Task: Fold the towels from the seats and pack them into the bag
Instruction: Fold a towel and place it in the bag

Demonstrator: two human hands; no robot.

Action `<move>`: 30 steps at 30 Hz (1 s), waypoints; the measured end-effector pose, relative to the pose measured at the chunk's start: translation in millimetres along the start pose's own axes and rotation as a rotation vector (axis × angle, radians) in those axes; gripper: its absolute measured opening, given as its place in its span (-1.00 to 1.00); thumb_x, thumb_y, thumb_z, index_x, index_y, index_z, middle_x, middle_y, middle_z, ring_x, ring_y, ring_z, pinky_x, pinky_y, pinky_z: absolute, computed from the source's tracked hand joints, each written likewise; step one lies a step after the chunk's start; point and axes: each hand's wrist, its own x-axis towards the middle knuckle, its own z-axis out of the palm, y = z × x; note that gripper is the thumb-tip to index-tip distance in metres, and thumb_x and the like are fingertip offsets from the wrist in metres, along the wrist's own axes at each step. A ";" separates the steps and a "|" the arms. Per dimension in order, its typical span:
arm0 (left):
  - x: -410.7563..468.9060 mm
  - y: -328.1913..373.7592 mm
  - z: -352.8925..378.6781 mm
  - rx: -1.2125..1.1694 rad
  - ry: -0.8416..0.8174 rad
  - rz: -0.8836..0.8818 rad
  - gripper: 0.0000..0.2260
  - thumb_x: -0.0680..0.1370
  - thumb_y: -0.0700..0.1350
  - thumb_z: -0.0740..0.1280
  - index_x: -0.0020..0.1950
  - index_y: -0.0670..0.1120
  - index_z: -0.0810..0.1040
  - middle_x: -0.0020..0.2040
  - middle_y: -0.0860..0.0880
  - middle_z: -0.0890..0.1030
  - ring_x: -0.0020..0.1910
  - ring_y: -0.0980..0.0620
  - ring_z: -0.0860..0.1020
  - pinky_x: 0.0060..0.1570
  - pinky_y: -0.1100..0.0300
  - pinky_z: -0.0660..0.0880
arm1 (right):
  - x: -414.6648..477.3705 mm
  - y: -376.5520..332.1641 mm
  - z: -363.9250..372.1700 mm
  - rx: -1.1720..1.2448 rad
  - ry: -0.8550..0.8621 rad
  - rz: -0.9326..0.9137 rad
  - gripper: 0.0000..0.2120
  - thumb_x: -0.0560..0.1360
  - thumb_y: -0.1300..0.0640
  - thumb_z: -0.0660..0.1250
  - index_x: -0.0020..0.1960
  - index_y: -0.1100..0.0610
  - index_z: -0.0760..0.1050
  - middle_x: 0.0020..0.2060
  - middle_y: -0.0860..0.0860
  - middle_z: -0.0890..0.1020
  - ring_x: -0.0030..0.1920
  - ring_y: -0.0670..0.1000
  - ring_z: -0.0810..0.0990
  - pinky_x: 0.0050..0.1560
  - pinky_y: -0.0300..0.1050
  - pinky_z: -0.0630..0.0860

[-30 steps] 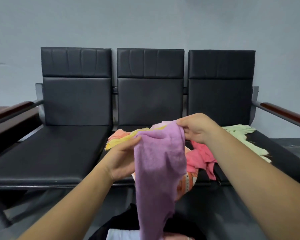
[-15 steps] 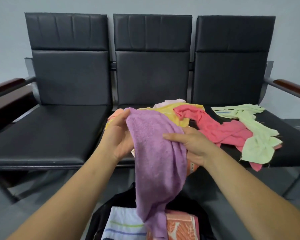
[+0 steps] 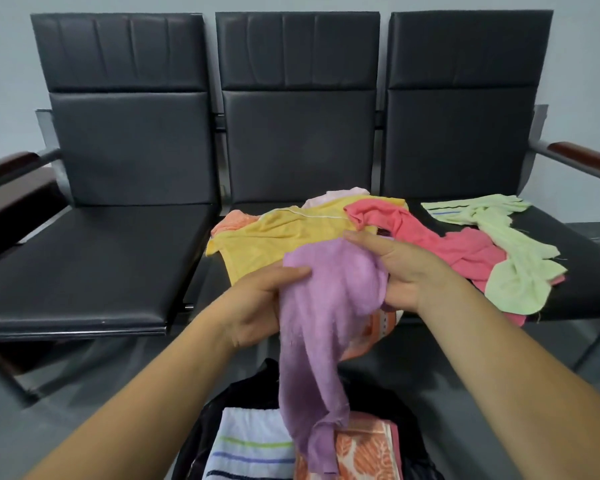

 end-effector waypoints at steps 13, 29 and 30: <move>-18.4 24.4 0.4 0.321 0.155 0.057 -0.63 0.51 -0.30 0.43 0.31 -0.20 0.54 0.20 -0.17 0.67 0.15 -0.06 0.67 0.02 0.12 0.63 | -16.9 9.8 -2.2 -0.163 -0.108 -0.211 -0.68 0.46 0.34 0.43 0.20 0.40 0.59 0.11 0.27 0.69 0.07 0.14 0.71 0.06 -0.06 0.66; -24.4 33.8 -11.0 0.136 0.210 0.020 -0.58 0.46 -0.25 0.42 0.32 -0.29 0.55 0.26 -0.24 0.63 0.15 -0.12 0.65 0.09 0.02 0.64 | -25.5 3.9 -5.8 -0.265 -0.103 -0.133 -0.79 0.58 0.28 0.34 0.18 0.31 0.61 0.08 0.21 0.71 0.06 0.10 0.72 0.02 -0.07 0.68; -24.6 34.5 -13.0 0.166 0.246 0.011 -0.58 0.44 -0.21 0.42 0.29 -0.29 0.58 0.24 -0.22 0.64 0.13 -0.10 0.65 0.08 0.02 0.64 | -24.9 4.2 -5.8 -0.245 -0.082 -0.121 -0.82 0.58 0.28 0.33 0.14 0.30 0.62 0.02 0.19 0.72 -0.01 0.07 0.73 -0.05 -0.11 0.68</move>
